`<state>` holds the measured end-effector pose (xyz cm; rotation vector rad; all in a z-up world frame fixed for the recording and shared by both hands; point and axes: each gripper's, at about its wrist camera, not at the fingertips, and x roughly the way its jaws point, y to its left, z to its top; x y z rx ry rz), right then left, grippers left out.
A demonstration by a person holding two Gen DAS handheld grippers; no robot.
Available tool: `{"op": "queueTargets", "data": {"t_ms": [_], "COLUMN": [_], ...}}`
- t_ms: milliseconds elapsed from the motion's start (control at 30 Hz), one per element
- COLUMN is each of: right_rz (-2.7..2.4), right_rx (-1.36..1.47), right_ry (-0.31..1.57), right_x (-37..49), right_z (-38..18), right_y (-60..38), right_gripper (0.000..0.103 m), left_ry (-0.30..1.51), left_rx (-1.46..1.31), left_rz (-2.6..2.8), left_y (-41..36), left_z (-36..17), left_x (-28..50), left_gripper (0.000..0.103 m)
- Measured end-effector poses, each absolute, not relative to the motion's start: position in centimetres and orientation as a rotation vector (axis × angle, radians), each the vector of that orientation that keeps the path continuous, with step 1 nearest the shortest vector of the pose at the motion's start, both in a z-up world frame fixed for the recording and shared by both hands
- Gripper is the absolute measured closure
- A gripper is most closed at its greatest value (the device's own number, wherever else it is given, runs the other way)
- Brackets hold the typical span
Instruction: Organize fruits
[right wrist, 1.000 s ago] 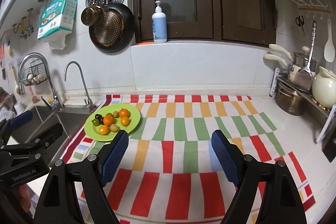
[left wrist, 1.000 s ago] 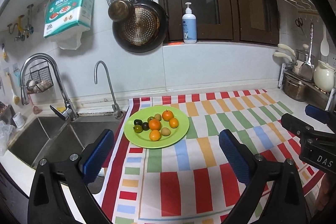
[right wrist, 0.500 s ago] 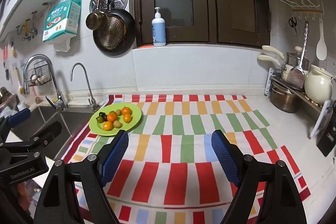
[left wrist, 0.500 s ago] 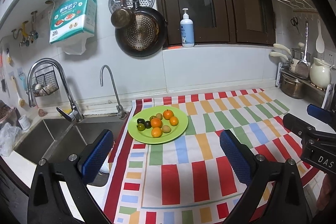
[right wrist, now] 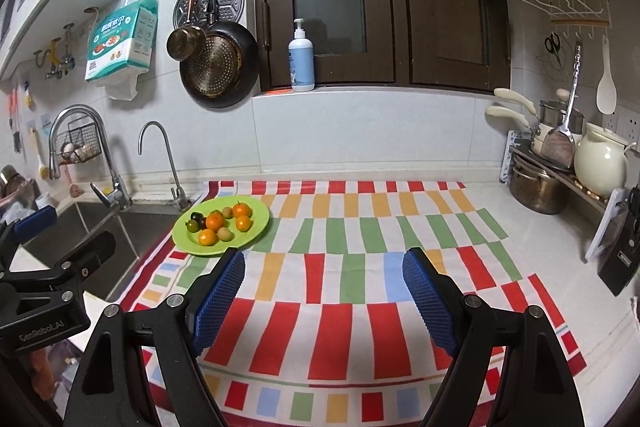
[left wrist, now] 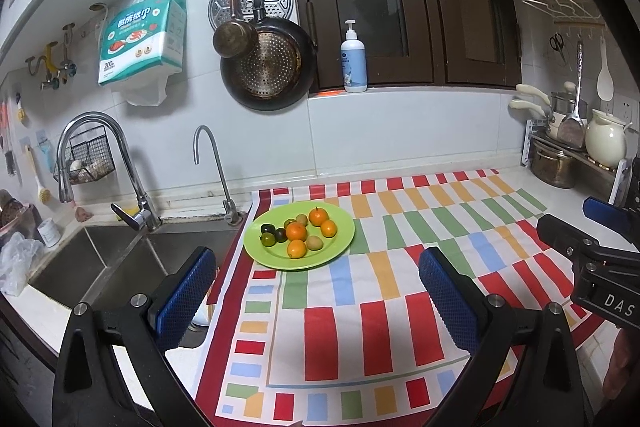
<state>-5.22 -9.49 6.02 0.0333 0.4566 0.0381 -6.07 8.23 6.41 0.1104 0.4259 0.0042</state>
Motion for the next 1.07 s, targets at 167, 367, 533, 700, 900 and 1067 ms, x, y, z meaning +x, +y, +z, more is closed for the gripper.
{"op": "queueTargets", "data": {"t_ms": [167,367,533,700,900,1067], "right_rz": [0.041,0.044,0.046,0.049,0.054,0.055], "right_rx": [0.035,0.035,0.035,0.039,0.038,0.037], "right_ry": [0.451,0.453,0.455,0.458,0.464,0.466], "right_x": [-5.87,-5.89,-5.94,-5.99,-5.94,-5.91], "right_z": [6.28,6.28,6.32,6.28,6.11,6.03], "right_y": [-9.75,-9.83,-9.88,-9.96,-10.03,-10.01], "right_gripper": [0.021,0.021,0.021,0.021,0.021,0.021], "left_ry": [0.425,0.428,0.429,0.428,0.435,0.441], "left_rx": [0.111,0.11,0.11,0.109,0.104,0.103], "left_rz": [0.003,-0.002,-0.002,0.003,0.018,0.023], "left_y": [8.2,8.16,8.06,8.07,7.86,7.76], "left_z": [6.31,6.22,6.13,6.15,5.83,5.85], "left_x": [-6.37,-6.69,-6.96,-6.87,-6.93,-6.49], "left_gripper": [0.0,0.0,0.0,0.0,0.0,0.0]}}
